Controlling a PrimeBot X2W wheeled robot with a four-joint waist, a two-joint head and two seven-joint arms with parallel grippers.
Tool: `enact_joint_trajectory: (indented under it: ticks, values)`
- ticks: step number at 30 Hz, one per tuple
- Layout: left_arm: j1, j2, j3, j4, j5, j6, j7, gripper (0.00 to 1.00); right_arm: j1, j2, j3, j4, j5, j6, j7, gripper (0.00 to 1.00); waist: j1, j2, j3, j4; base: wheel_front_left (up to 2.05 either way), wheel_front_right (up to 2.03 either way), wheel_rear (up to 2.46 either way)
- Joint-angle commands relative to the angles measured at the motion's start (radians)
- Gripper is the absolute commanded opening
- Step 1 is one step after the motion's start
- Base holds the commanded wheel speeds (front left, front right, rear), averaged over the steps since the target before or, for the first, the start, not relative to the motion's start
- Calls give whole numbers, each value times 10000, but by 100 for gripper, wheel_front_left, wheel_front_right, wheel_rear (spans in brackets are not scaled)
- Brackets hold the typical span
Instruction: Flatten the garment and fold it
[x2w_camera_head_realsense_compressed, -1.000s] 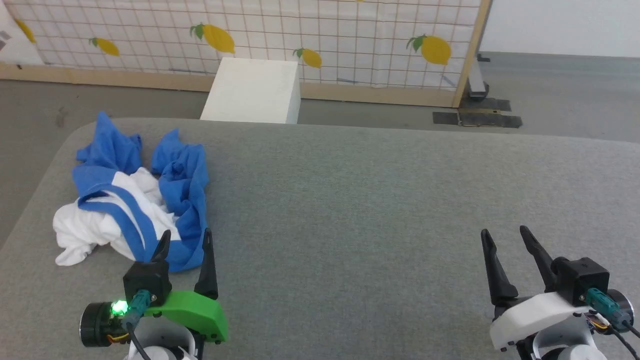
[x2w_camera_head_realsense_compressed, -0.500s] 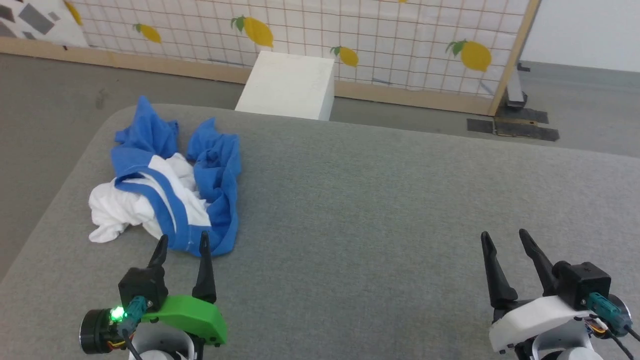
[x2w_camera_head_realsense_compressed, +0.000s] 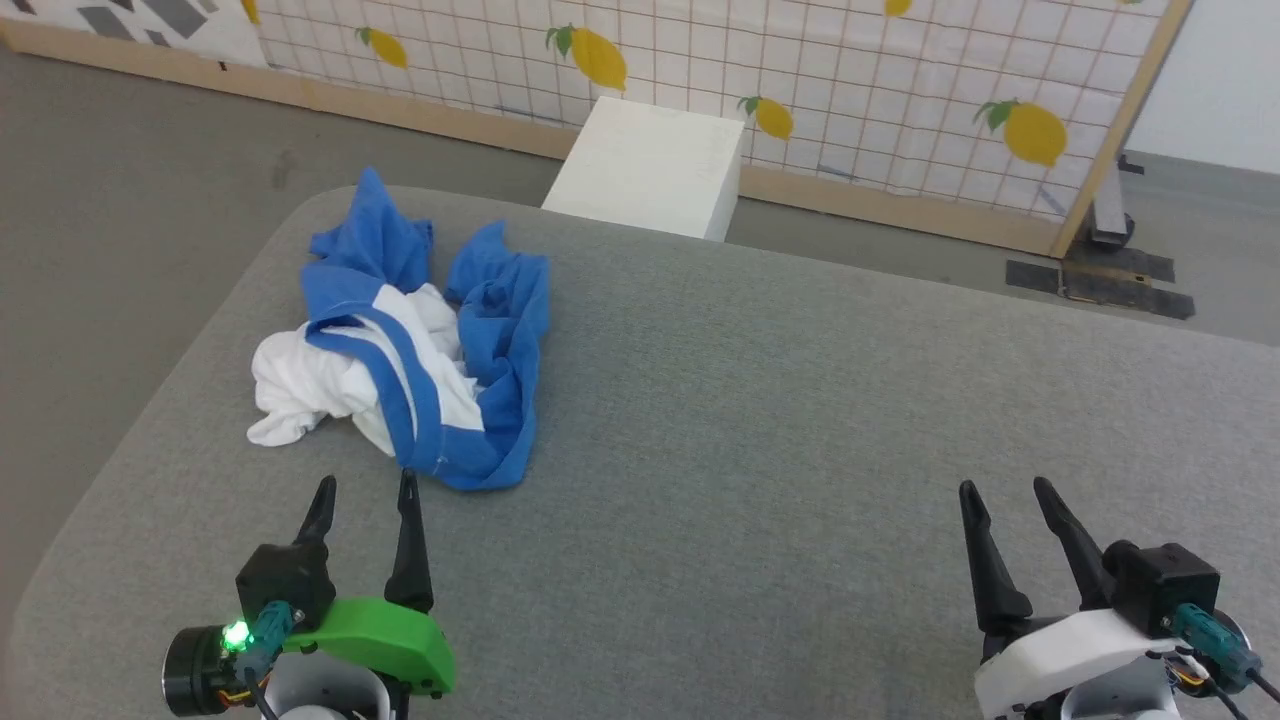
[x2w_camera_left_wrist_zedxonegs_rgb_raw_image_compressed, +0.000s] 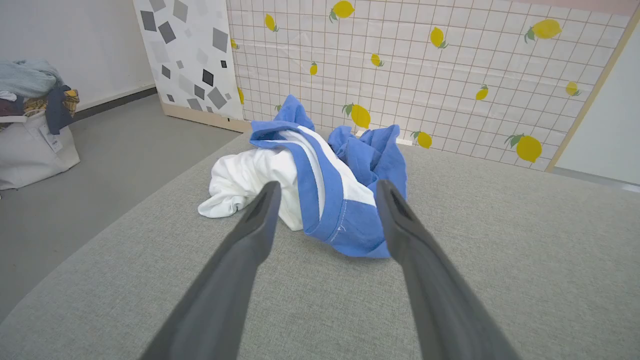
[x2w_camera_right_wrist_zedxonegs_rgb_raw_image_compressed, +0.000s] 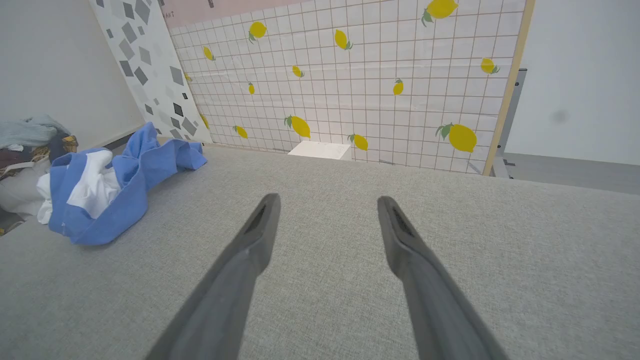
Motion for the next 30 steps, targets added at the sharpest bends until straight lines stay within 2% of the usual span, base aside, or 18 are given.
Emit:
enact_joint_trajectory:
  ticks: [1,30]
  values:
    - [198,-29,-34,54,-151,66,-104,100,94,3,10,74,114,-10,-140,100,0,0,-7,158,0,0,0]
    - [347,-42,-101,412,-471,287,-696,100,271,5,40,740,569,-13,-735,100,0,0,-21,1408,0,0,0]
